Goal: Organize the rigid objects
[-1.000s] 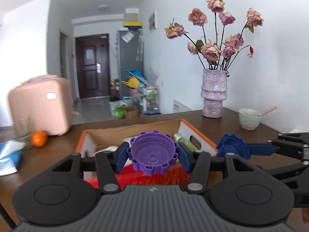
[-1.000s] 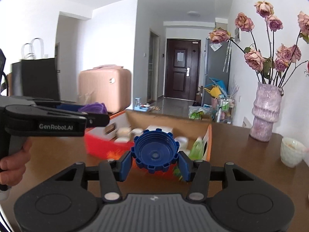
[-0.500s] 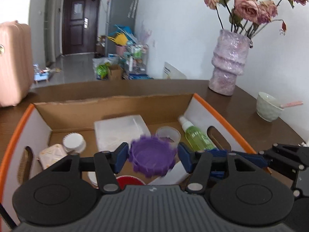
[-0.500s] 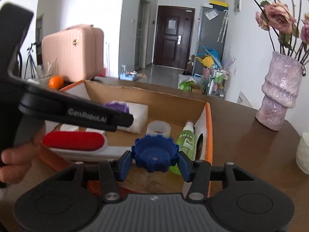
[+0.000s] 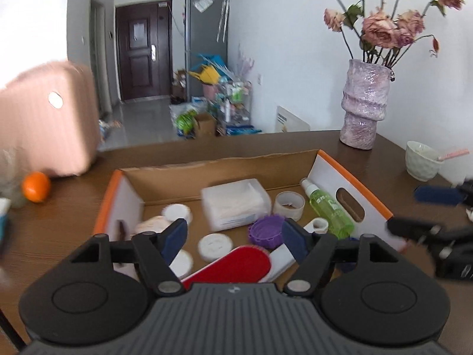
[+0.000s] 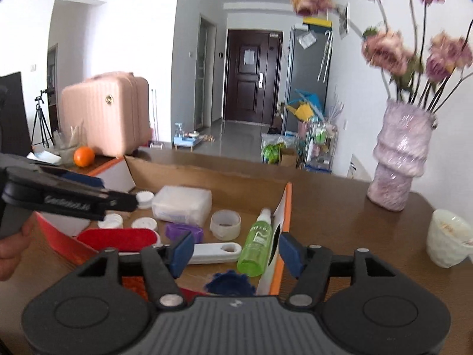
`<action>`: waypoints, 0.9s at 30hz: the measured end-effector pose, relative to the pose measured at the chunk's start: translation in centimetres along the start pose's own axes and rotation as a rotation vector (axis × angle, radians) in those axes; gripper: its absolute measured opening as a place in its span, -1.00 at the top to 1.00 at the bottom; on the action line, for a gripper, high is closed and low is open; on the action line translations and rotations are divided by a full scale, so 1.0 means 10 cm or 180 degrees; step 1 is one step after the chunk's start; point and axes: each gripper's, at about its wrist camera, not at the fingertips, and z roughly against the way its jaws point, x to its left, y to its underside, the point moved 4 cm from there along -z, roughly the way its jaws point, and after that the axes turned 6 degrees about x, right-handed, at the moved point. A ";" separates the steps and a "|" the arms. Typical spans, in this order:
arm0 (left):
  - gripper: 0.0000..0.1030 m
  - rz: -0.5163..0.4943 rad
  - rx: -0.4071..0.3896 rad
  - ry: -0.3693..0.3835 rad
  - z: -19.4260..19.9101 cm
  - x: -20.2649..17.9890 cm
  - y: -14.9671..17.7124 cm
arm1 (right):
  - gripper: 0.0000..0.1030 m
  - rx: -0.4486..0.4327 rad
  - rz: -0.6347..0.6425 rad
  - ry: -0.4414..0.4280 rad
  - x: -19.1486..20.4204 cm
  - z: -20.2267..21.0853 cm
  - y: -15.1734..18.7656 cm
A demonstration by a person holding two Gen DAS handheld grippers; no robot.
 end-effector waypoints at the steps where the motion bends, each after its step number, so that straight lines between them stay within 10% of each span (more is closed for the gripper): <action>1: -0.45 -0.0035 -0.0053 -0.0071 0.14 0.01 0.03 | -0.32 -0.0033 0.0004 -0.0004 0.01 0.11 0.00; 21: -0.86 -0.0046 -0.0945 -0.0823 2.44 0.06 1.45 | -0.65 -0.0523 -0.0029 -0.0072 0.81 1.96 0.84; 27: -0.97 0.0023 -0.0981 -0.0577 2.79 0.03 1.99 | -0.70 -0.0757 -0.0124 -0.0110 1.17 2.39 1.36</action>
